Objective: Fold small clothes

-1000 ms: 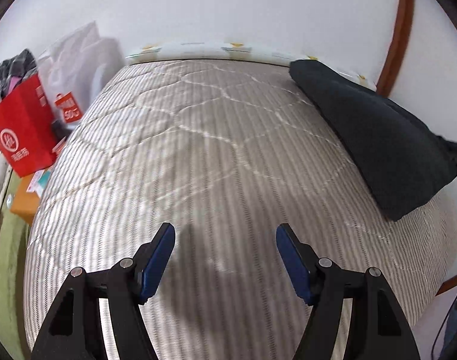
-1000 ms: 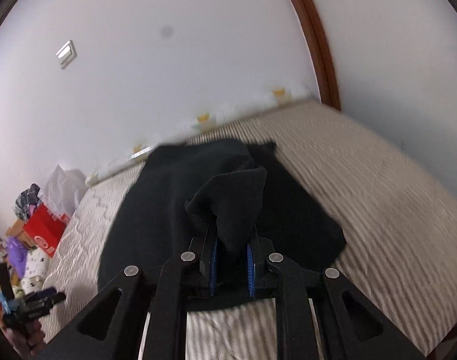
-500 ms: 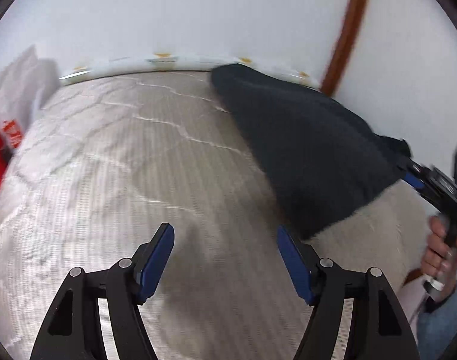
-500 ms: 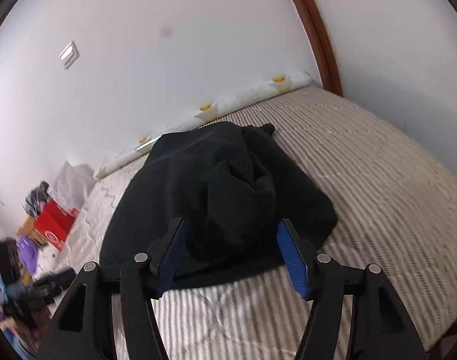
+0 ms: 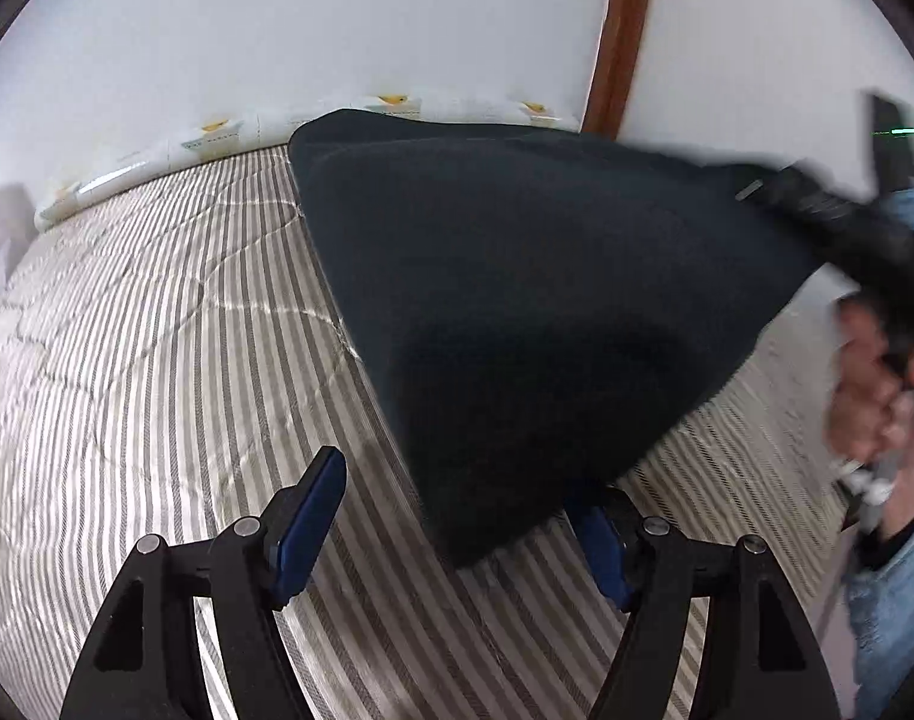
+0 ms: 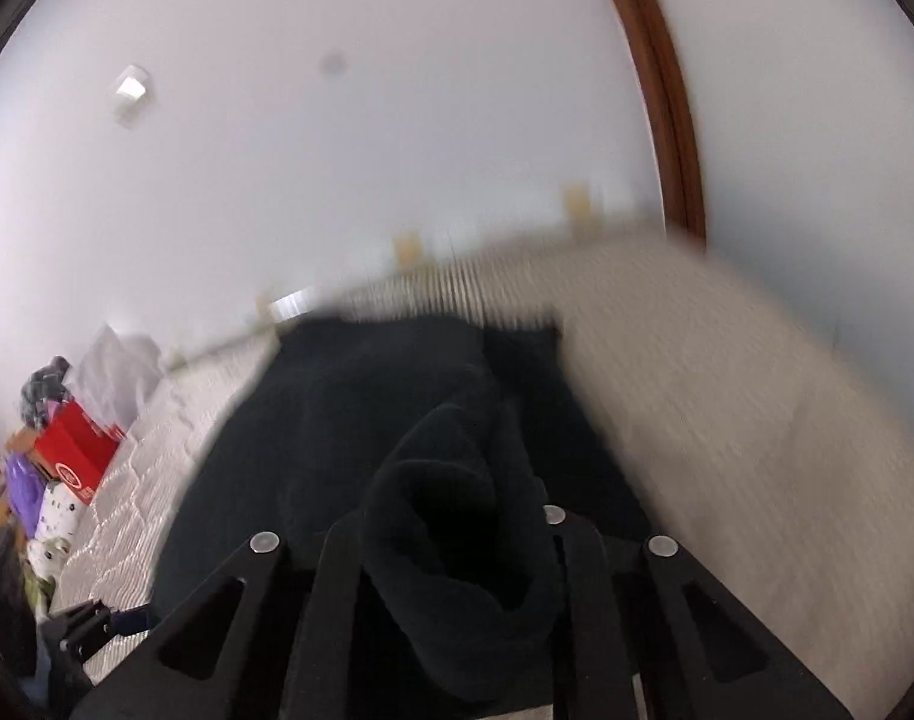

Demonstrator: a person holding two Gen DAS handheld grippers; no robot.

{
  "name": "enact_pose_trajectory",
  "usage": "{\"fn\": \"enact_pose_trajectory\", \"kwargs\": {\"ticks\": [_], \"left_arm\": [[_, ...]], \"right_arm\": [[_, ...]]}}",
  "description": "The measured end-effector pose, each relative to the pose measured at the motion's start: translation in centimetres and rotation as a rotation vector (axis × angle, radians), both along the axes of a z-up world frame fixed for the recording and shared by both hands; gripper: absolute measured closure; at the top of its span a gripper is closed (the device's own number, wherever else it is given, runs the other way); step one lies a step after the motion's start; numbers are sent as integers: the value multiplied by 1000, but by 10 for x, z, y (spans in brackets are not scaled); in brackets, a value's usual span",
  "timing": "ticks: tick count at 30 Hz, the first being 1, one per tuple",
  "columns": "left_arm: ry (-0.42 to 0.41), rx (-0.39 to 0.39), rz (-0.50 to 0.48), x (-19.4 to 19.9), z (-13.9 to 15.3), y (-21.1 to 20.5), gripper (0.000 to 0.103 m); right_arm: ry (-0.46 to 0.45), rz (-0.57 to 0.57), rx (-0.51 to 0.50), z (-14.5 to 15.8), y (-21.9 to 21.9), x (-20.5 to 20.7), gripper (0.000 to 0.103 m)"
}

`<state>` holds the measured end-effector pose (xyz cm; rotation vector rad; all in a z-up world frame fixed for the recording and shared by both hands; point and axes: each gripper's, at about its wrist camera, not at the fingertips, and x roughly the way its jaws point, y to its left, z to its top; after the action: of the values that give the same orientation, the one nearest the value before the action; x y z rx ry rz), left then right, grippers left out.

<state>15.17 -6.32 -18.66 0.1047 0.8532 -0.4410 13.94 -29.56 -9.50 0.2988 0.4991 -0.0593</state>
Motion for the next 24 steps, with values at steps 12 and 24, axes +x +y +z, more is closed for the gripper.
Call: {"fn": "enact_pose_trajectory", "kwargs": {"ticks": [12,24], "left_arm": [[-27,3,-10,-1,2,-21,34],[-11,-60,43,14,3,-40,55]], "right_arm": [[152,-170,73,-48,-58,-21,61],[230,-173,95,-57,-56,-13,49]]}}
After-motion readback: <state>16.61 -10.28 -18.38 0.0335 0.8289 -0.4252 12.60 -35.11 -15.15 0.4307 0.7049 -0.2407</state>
